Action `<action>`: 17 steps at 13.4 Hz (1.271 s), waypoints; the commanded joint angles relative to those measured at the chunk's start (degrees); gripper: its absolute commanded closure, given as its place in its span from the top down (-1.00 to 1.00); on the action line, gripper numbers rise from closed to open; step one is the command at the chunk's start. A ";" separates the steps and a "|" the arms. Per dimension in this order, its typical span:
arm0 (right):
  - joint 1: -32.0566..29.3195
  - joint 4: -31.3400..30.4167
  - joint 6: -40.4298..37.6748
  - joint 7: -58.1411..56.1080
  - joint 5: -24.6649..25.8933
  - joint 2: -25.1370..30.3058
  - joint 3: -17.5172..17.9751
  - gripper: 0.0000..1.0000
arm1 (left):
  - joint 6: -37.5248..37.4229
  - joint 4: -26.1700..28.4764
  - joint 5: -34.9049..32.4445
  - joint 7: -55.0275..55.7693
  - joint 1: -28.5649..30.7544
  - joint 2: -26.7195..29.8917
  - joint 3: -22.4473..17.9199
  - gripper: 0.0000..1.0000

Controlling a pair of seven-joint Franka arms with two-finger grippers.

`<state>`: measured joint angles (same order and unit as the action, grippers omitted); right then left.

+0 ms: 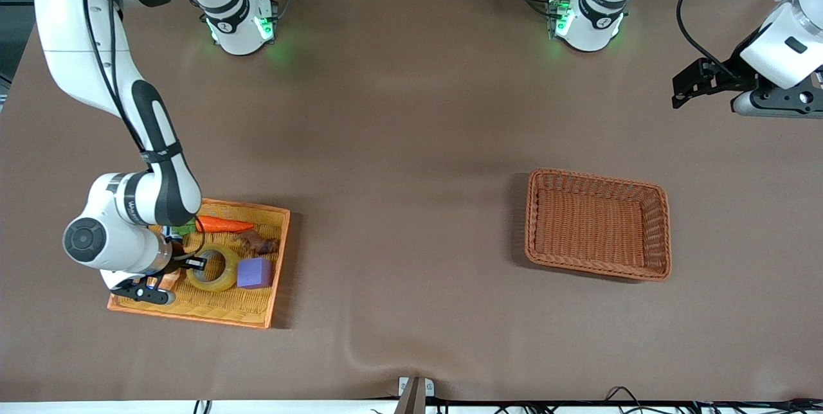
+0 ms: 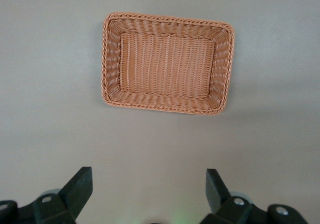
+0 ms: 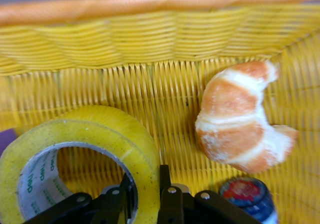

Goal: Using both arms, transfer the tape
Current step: 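Lower the right gripper and close it on the tape roll, then lift the tape and set it on the table while the left gripper approaches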

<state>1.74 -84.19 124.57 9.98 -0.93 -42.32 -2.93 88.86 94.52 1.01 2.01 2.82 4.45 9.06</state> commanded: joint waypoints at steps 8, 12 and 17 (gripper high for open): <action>0.71 -0.98 -17.32 -10.77 -0.48 17.87 0.82 -1.00 | -0.27 -0.04 -0.57 0.80 0.17 0.74 0.17 1.00; 7.64 -0.89 -21.04 -7.29 -2.13 20.08 0.82 -1.00 | -0.35 -0.04 -0.57 0.80 0.17 0.91 0.17 1.00; 18.63 -0.80 -14.11 15.98 -9.53 17.98 0.73 -1.00 | -0.71 0.05 -0.57 0.89 0.17 1.00 0.26 1.00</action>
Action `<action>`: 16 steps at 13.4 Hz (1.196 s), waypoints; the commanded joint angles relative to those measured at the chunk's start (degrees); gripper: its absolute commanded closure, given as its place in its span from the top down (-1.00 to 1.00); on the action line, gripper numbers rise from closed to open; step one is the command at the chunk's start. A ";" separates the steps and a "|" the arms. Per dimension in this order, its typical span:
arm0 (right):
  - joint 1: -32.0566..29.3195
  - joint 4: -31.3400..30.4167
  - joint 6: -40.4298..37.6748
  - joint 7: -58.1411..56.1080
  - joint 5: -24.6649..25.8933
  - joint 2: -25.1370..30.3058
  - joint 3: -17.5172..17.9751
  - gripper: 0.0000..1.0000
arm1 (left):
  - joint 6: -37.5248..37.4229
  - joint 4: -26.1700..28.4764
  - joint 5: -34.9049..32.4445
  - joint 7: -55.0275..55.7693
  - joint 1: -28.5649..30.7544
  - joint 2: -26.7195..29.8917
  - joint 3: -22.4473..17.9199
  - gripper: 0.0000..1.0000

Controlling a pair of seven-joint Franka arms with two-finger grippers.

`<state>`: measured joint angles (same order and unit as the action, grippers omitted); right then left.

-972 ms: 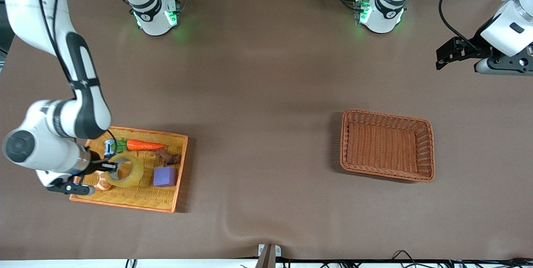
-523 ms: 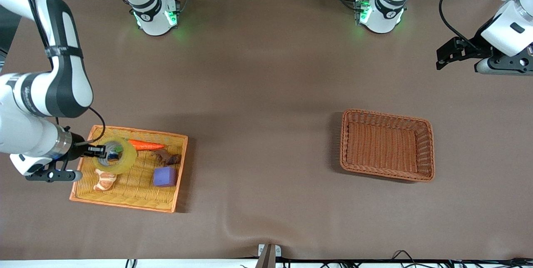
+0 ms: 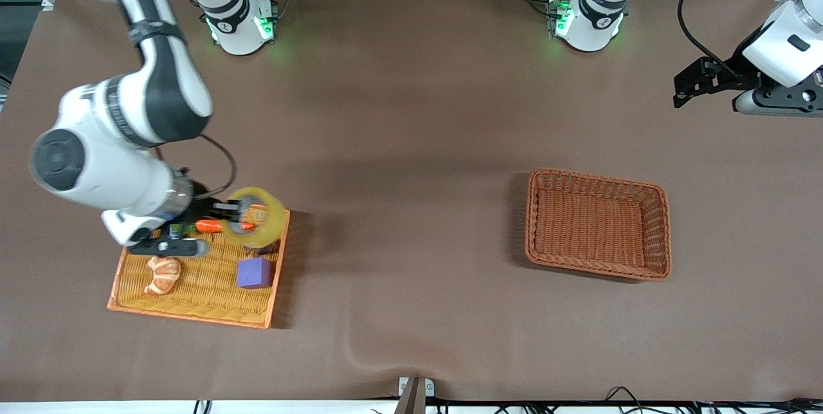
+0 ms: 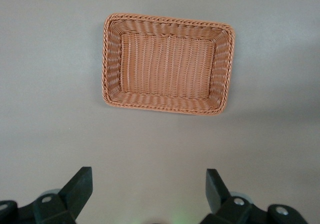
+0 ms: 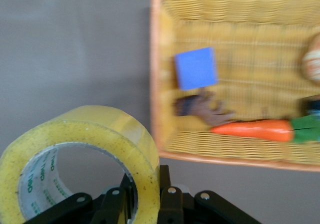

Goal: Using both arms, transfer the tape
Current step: 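Lift the tape and set it on the table while the left gripper approaches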

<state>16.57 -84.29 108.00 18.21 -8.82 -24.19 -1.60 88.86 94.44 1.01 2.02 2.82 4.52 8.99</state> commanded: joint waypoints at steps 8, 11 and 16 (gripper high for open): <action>21.54 -0.70 11.70 31.42 -0.67 -6.03 -0.77 -1.00 | -0.71 0.13 -0.57 0.88 0.17 0.93 0.41 1.00; 27.54 -0.70 19.32 41.09 1.43 -10.86 -0.86 -1.00 | -0.71 0.13 -0.57 0.88 0.17 0.84 0.41 1.00; 33.43 -0.70 32.07 42.26 1.79 -17.72 -0.95 -1.00 | -0.71 0.04 -0.57 0.88 0.17 1.02 0.41 1.00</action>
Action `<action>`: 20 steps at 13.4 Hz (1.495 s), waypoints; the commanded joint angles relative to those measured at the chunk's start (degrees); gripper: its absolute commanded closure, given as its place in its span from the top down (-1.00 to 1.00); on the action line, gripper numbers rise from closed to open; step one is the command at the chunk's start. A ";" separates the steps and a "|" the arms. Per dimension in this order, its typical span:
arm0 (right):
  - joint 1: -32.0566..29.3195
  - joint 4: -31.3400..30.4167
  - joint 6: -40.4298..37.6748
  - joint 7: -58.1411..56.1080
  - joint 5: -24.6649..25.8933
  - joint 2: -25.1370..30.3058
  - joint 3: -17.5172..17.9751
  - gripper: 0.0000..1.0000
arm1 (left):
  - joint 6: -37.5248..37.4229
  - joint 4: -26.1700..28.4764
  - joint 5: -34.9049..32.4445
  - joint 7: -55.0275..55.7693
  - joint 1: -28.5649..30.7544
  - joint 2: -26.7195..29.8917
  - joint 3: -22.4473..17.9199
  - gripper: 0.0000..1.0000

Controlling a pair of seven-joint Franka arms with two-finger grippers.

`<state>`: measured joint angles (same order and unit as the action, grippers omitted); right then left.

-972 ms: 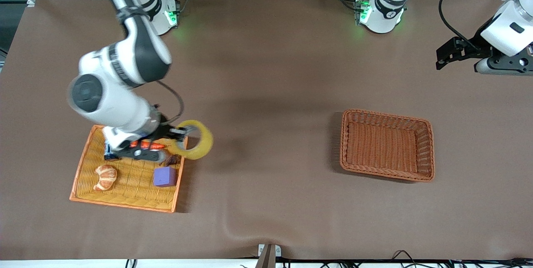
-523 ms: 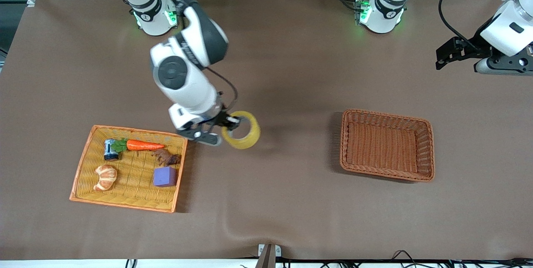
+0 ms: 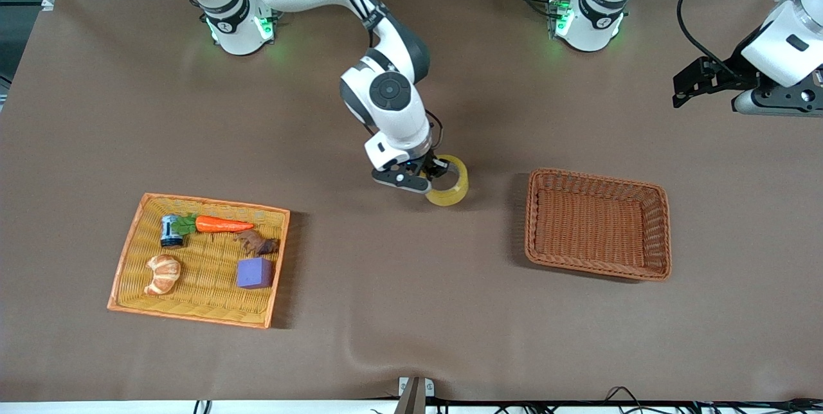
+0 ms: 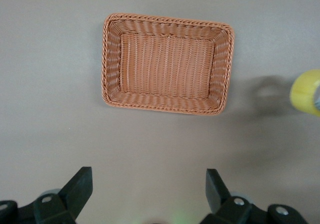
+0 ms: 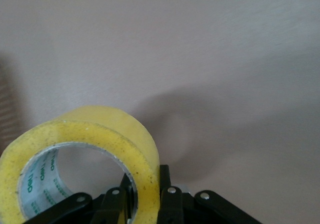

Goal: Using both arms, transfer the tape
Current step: 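Lift the tape and set it on the table while the left gripper approaches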

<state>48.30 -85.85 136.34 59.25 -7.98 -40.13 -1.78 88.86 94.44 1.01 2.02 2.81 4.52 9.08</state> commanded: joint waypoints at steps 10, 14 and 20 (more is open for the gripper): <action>-0.74 0.07 2.11 -3.07 3.23 2.66 -2.52 1.00 | -0.79 0.13 -0.57 0.97 -0.09 1.28 0.32 1.00; -10.56 -0.37 -20.46 -12.46 3.14 9.70 -2.61 1.00 | 2.09 0.48 -0.57 1.15 -0.61 -0.82 0.67 1.00; -27.88 -2.65 -32.36 -42.51 2.53 17.79 -2.52 1.00 | 15.45 0.22 -0.84 23.68 -2.36 -12.59 8.83 1.00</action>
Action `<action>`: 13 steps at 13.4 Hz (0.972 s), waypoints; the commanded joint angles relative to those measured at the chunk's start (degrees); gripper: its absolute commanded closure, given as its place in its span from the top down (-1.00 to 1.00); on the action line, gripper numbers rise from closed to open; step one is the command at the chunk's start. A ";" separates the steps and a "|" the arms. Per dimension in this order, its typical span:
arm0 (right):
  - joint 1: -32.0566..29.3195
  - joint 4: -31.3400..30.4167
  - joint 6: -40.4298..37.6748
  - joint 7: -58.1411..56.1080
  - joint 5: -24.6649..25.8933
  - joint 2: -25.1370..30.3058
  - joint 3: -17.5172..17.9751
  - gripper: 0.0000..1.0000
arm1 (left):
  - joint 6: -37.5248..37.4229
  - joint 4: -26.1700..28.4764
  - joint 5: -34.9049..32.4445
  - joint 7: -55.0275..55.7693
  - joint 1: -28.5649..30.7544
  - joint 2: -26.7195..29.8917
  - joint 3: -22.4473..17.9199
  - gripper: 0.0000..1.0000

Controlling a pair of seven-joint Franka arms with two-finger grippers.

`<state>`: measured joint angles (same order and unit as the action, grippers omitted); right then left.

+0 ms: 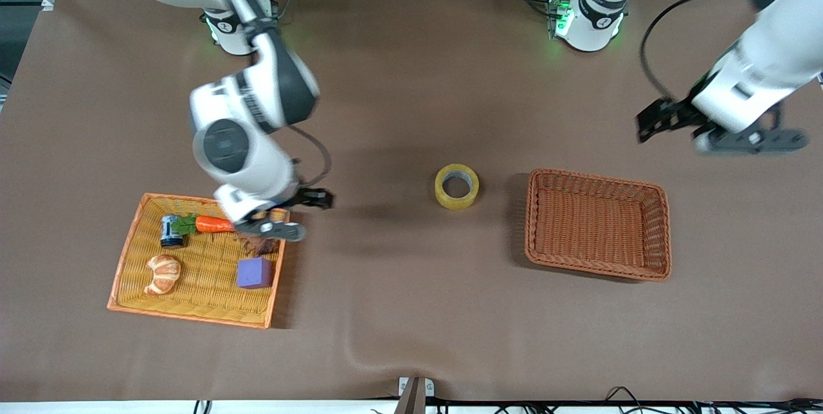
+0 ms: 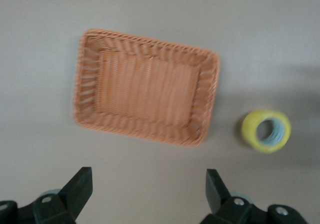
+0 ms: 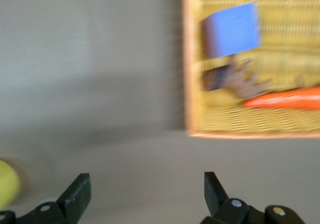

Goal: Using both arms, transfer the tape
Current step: 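Open the right gripper and withdraw while the left gripper reaches the tape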

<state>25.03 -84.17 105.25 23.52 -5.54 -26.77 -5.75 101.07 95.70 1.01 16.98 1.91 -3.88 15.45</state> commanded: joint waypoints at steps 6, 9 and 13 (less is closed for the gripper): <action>-16.41 -12.78 -4.33 -30.90 0.87 19.98 1.27 1.00 | 14.48 -1.31 -10.50 41.08 -15.16 -18.06 2.74 1.00; -17.03 -12.43 -7.86 -29.76 6.22 25.96 1.79 1.00 | 17.23 -1.22 -10.68 46.98 -19.21 -24.05 2.65 1.00; -23.00 -4.71 -17.44 -24.04 8.79 27.12 6.54 1.00 | 18.10 2.11 -10.85 49.73 -22.02 -25.38 2.83 1.00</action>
<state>6.57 -91.76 90.11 -1.58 2.25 0.43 -2.22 118.34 96.19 -8.26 65.04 -19.01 -29.87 18.33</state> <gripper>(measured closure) 0.000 0.000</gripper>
